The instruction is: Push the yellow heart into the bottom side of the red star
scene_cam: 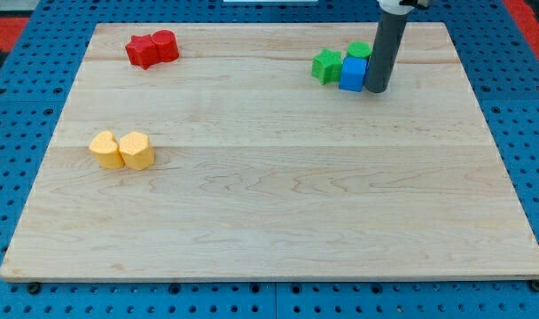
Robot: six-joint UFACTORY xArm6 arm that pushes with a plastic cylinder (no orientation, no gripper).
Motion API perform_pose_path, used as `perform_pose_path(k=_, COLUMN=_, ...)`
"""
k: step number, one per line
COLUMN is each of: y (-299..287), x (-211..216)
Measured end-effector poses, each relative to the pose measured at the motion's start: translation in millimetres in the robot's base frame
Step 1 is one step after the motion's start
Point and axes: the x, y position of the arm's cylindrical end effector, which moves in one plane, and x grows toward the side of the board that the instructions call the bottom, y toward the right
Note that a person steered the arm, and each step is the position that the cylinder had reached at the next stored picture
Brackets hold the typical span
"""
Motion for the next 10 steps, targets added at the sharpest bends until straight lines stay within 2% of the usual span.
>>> perform_pose_path(k=1, y=-33.6, x=38.1)
perform_pose_path(k=2, y=-125.4, x=122.1)
perform_pose_path(k=3, y=-247.1, x=195.3)
perform_pose_path(k=4, y=-345.5, x=227.6)
perform_pose_path(k=5, y=-397.0, x=215.3)
perform_pose_path(k=7, y=-402.5, x=214.9)
perform_pose_path(k=9, y=-420.9, x=135.2)
perform_pose_path(k=10, y=-418.0, x=152.2)
